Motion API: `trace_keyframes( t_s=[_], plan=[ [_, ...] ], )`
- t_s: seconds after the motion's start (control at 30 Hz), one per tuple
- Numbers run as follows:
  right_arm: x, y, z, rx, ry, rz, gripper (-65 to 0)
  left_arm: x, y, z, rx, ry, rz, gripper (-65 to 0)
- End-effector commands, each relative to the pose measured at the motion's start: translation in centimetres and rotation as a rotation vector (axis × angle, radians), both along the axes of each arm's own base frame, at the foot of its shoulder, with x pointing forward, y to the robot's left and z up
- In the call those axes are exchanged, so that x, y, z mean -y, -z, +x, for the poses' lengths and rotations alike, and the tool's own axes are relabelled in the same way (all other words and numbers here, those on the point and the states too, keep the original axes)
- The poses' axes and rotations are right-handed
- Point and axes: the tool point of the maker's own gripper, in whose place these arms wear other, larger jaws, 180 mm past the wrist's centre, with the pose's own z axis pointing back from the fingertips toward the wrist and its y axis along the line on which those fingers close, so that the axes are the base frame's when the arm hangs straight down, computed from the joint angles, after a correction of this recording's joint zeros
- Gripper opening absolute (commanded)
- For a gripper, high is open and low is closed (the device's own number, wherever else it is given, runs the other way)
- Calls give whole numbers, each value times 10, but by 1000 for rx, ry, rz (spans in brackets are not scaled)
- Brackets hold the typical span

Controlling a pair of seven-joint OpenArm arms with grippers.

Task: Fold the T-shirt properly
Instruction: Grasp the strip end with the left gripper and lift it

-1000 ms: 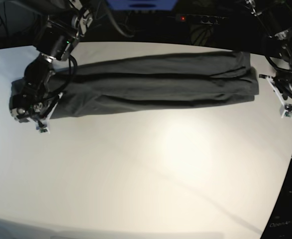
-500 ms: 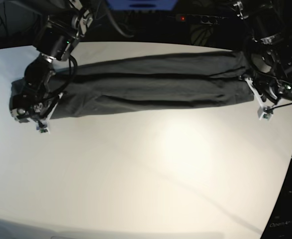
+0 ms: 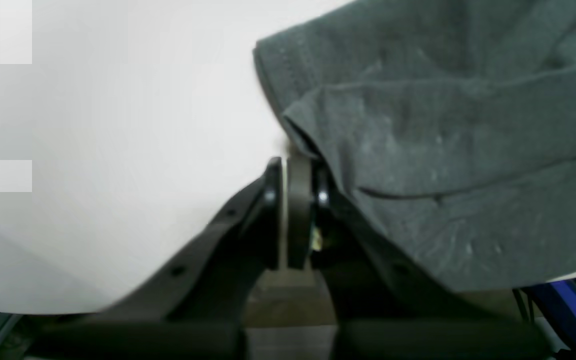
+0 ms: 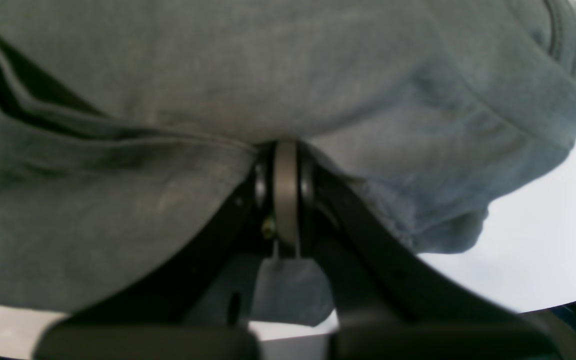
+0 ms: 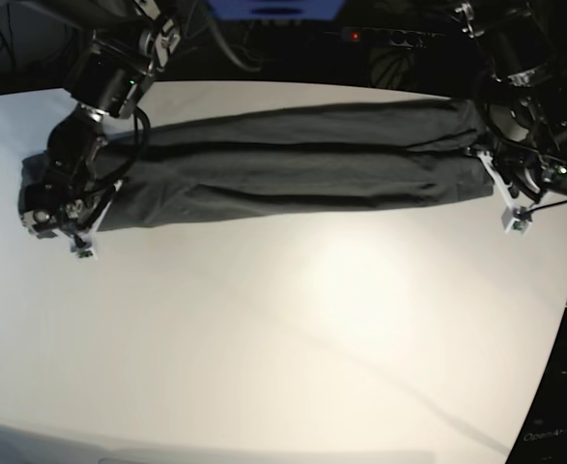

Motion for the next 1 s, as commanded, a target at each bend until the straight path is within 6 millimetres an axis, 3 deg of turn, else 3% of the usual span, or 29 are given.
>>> trace_keyframes(
  t_s=[0.0, 0.13, 0.2, 0.4, 0.7, 0.97],
  plan=[
    [-5, -1, 6, 19, -7, 17, -644, -9, -13, 8, 33, -3, 26, -597],
    [-5, -1, 6, 17, -7, 17, -644, -18, -20, 10, 75, -41, -12, -442],
    [-5, 0, 5, 16, -7, 17, -644, -20, -23, 11, 106, -59, -56, -397],
    [-5, 0, 4, 14, -7, 17, -644, -22, -28, 5, 138, -59, -132, -391],
    [-5, 0, 3, 13, -7, 17, -644, 5, 1, -9, 86, -104, -331, -391],
    [-5, 1, 3, 11, -7, 17, -644, 11, 7, -12, 75, -116, -371, -391]
  ],
)
